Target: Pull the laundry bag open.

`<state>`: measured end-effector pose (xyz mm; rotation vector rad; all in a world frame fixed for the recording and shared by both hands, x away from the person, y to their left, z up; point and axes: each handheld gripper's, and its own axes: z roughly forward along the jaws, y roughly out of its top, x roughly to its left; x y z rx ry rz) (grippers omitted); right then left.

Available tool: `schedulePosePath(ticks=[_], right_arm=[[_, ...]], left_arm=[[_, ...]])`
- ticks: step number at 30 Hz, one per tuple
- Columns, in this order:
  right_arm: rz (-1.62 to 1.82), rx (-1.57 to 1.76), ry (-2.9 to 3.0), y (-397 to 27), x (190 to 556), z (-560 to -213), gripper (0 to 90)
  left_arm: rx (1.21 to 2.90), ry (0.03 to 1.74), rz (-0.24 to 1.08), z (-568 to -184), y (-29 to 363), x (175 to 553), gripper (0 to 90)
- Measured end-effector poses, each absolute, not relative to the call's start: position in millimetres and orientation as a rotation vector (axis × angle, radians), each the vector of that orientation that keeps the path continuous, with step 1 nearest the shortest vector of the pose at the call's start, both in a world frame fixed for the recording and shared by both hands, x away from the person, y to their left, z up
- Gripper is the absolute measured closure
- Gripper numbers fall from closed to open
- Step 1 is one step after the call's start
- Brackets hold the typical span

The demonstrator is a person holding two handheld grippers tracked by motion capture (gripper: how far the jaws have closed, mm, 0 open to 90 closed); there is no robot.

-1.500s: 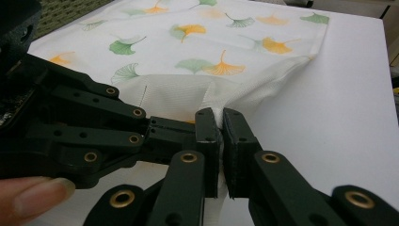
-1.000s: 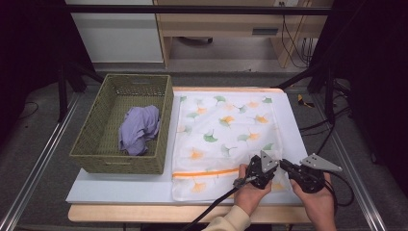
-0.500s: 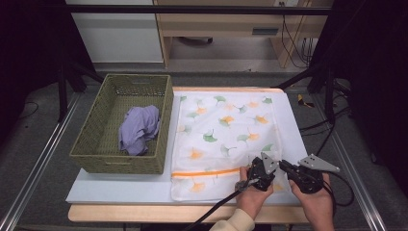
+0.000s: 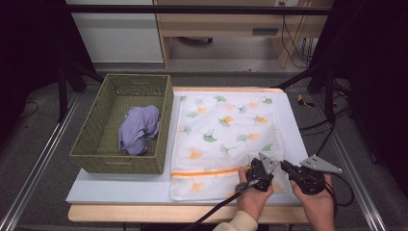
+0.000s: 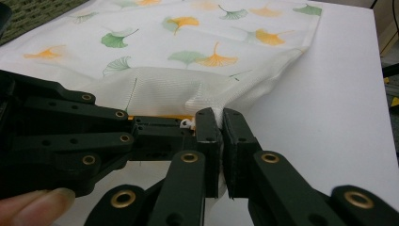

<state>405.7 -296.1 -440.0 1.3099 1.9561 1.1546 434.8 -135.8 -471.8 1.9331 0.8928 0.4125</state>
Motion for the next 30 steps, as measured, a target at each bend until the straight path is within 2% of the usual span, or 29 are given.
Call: schedulePosePath(ticks=[17, 30], right_arm=[[1.147, 1.308, 1.968, -296, 406, -441, 86.5], [1.139, 1.289, 1.976, -293, 404, -438, 86.5]], left_arm=[[1.905, 0.929, 0.406, -474, -134, 432, 90.0], [1.909, 0.970, 0.429, -470, -118, 427, 90.0]])
